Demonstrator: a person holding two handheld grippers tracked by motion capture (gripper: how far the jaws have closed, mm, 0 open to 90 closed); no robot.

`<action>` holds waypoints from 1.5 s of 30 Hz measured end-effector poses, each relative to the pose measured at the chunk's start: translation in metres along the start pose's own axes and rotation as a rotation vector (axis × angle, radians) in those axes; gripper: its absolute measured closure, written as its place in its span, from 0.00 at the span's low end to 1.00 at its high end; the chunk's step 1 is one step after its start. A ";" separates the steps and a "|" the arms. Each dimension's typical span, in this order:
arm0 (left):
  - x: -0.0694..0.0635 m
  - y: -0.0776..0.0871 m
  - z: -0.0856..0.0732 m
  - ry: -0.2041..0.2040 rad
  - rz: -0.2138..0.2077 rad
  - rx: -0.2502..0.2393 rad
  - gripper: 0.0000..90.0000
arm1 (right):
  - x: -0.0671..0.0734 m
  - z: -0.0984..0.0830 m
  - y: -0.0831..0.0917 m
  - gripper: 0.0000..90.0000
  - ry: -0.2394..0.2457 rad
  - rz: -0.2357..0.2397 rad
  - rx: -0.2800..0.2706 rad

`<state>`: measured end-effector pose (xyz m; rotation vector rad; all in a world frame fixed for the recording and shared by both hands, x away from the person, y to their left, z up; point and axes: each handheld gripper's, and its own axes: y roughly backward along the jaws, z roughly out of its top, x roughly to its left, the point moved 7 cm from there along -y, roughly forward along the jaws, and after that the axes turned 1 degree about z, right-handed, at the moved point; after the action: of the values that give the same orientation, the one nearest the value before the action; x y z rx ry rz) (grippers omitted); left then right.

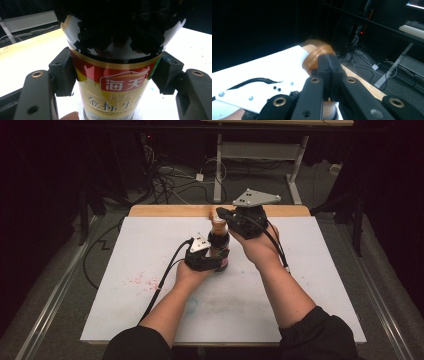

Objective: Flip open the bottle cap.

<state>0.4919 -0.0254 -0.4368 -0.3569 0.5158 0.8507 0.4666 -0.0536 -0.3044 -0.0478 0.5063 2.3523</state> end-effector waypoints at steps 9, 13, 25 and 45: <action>0.008 0.006 -0.005 -0.103 0.002 0.085 0.32 | 0.004 0.003 -0.002 1.00 0.008 0.008 0.000; 0.008 0.006 -0.005 -0.107 0.002 0.090 0.32 | 0.000 0.002 0.002 1.00 0.004 0.000 -0.001; 0.009 0.007 -0.004 -0.109 0.006 0.096 0.32 | -0.020 -0.020 0.022 1.00 -0.039 -0.034 0.001; 0.009 0.004 -0.002 -0.085 0.022 0.118 0.31 | -0.039 -0.140 0.010 0.95 -0.171 -0.063 0.125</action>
<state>0.4927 -0.0181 -0.4438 -0.2066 0.4896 0.8489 0.4739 -0.1381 -0.4229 0.1911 0.5573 2.2340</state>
